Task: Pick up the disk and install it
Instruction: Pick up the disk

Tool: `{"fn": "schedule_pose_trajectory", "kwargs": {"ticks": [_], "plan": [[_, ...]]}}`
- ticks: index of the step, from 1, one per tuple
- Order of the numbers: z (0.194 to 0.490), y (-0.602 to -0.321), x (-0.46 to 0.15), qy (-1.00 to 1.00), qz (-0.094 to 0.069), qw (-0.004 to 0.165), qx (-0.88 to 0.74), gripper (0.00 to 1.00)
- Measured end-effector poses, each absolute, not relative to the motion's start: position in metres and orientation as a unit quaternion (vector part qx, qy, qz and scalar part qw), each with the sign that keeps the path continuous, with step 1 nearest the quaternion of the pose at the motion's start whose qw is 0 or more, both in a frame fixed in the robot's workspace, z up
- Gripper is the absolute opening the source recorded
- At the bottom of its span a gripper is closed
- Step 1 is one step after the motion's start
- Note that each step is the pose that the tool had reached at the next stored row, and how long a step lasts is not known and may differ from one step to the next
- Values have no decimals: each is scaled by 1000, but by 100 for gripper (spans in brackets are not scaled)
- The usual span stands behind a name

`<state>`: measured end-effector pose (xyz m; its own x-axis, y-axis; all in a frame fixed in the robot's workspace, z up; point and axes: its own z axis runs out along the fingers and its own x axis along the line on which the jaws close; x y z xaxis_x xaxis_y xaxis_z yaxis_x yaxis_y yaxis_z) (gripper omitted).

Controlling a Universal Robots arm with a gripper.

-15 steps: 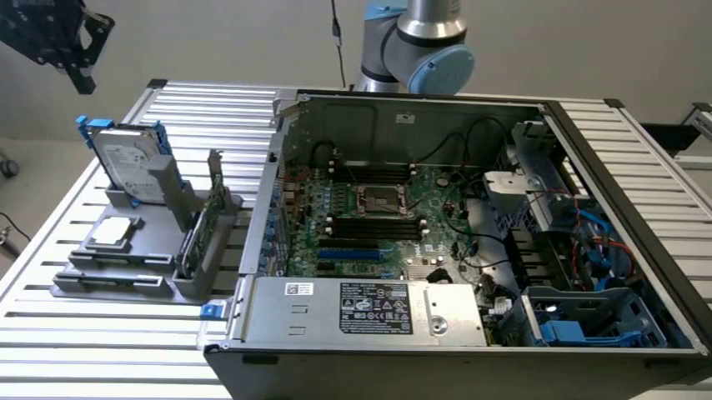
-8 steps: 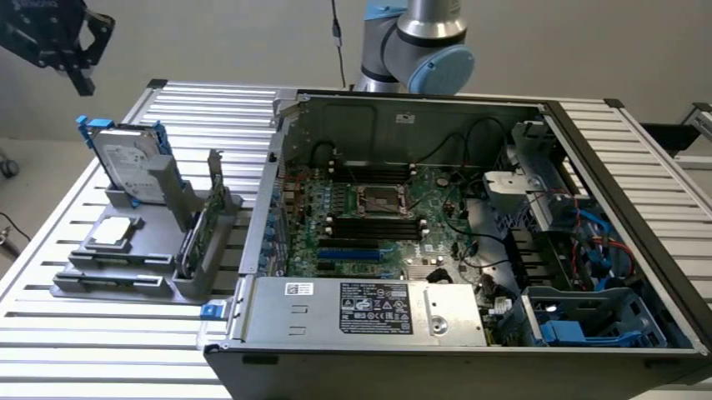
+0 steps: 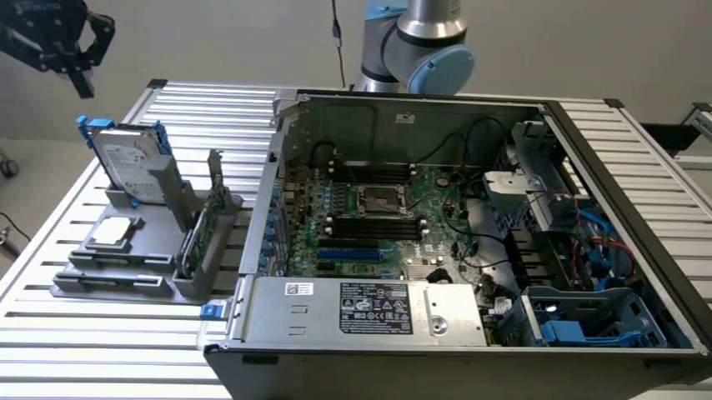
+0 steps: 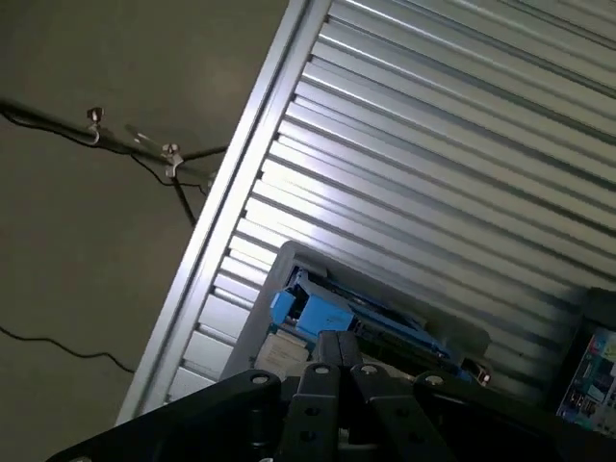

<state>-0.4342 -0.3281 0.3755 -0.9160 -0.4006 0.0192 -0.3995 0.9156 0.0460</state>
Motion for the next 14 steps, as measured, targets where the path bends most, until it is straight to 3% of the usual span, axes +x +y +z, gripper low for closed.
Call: {"fn": "schedule_pose_trajectory", "kwargs": {"ticks": [14], "plan": [[368,-328,-434,-945,-19,17,327,11]]}}
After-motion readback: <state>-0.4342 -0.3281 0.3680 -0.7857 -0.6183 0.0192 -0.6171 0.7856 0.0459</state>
